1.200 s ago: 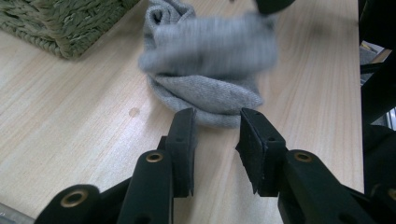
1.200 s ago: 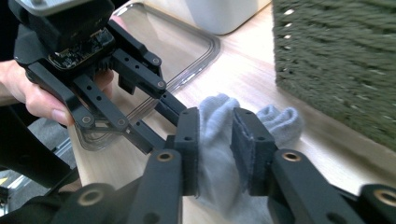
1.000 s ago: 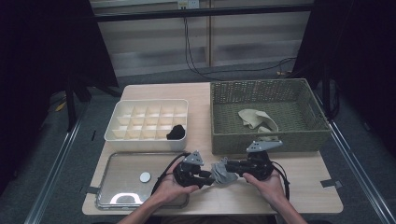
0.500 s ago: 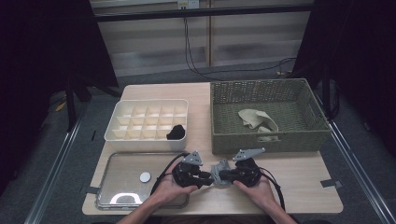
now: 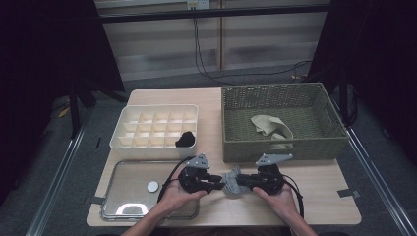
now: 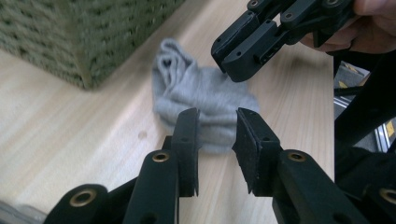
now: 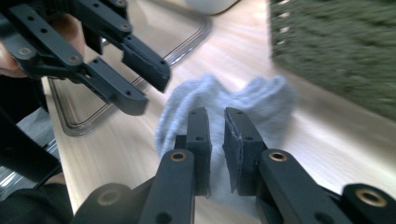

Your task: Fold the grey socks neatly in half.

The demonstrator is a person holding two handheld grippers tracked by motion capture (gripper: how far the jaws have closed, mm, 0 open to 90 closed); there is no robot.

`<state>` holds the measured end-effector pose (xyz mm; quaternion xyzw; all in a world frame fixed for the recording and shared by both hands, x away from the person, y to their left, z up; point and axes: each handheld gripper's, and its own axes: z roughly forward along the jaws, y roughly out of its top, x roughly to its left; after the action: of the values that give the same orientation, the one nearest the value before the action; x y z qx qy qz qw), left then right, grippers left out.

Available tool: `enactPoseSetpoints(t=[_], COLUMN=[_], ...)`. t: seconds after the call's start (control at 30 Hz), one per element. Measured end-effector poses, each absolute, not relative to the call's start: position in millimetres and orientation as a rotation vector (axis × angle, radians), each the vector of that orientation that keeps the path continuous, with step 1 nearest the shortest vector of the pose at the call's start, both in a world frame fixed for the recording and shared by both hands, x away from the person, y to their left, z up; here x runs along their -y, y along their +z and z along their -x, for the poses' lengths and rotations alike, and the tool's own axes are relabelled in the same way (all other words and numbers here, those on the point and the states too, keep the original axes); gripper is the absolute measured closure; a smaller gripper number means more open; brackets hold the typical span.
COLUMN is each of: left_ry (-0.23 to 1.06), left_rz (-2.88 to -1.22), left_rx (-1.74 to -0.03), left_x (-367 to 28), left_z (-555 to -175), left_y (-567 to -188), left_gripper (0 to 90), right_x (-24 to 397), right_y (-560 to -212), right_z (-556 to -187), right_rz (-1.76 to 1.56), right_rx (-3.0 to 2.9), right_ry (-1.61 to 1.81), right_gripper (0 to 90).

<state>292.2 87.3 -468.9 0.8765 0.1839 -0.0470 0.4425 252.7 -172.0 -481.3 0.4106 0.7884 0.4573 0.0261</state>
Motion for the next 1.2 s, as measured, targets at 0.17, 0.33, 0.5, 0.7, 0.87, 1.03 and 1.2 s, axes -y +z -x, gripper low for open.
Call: enactPoseSetpoints(t=[0.17,0.33,0.5,0.7,0.87,1.03,1.2], left_ry=[-0.118,-0.128,-0.141,-0.141,-0.132,-0.133,-0.129], left_rz=[-2.174,-2.188,-2.220,-2.276,-2.262,-2.269,-2.258], left_rx=[-0.423,-0.393,-0.412,-0.436,-0.437,-0.433,-0.442], left_x=[-72,-55,-51,-46,-46,-46,-47], left_z=[-294,-297,-302,-306,-305,-306,-306], left_y=[-462,-465,-475,-491,-494,-494,-496], left_gripper=[72.1,73.0,72.3,71.5,72.9,73.7,75.7], right_x=[185,191,191,191,188,184,182], right_y=[-485,-490,-493,-496,-501,-506,-507], right_z=[-251,-252,-253,-256,-259,-260,-260], right_rz=[-1.321,-1.333,-1.337,-1.349,-1.365,-1.374,-1.411], right_rx=[-2.442,-2.445,-2.452,-2.444,-2.459,-2.482,-2.466], right_ry=[1.350,1.338,1.333,1.357,1.346,1.326,1.361], right_gripper=[77.1,75.3,73.3,70.7,67.8,68.7,76.4])
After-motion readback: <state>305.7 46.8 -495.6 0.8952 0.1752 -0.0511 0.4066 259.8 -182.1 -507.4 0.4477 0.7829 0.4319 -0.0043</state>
